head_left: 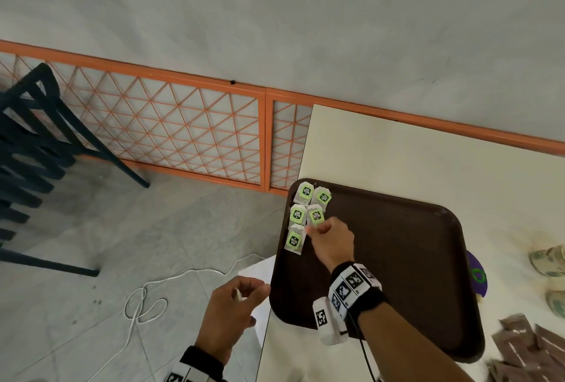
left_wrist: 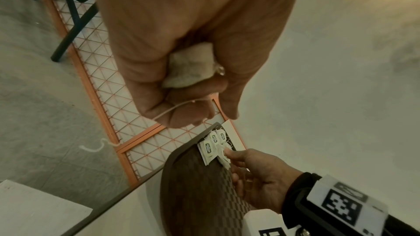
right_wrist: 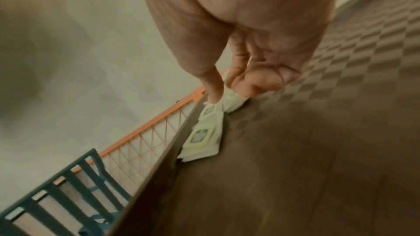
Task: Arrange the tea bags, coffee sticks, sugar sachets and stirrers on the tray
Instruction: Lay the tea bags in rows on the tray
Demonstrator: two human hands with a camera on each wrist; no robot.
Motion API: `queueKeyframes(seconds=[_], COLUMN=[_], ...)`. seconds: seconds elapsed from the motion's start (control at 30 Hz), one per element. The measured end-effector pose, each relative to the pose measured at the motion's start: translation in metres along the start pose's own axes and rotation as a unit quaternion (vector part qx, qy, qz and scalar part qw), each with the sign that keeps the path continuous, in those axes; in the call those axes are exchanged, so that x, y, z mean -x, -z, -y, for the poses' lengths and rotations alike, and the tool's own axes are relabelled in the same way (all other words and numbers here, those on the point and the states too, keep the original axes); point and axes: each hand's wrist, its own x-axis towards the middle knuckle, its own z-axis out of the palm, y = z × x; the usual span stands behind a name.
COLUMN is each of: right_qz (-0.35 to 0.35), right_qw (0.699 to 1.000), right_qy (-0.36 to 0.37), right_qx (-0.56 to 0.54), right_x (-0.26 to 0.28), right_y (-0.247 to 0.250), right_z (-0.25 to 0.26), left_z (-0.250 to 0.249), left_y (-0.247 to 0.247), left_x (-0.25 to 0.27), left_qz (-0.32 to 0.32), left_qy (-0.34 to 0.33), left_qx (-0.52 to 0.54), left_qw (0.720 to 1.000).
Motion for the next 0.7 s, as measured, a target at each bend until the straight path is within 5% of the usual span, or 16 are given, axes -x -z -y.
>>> queueKeyframes(seconds=[0.27, 0.4, 0.57, 0.7], right_qz=[-0.008, 0.002, 0.012, 0.136], right_qw=[0.999, 0.998, 0.996, 0.985], right_qy=[0.002, 0.011, 0.033, 0.109], right_qx=[0.05, 0.058, 0.078, -0.009], right_x=[-0.014, -0.012, -0.002, 0.053], right_y=[0.004, 0.005, 0.029, 0.068], right_z=[0.001, -0.002, -0.004, 0.005], left_z=[-0.006, -0.017, -0.034, -0.044], left_y=[0.0, 0.003, -0.001, -0.016], left_x=[0.005, 0.007, 0.006, 0.01], left_qz=[0.003, 0.024, 0.074, 0.122], left_qy=[0.014, 0.055, 0.081, 0.028], left_qx=[0.004, 0.128, 0.315, 0.33], left_qw=[1.0, 0.99, 0.943, 0.936])
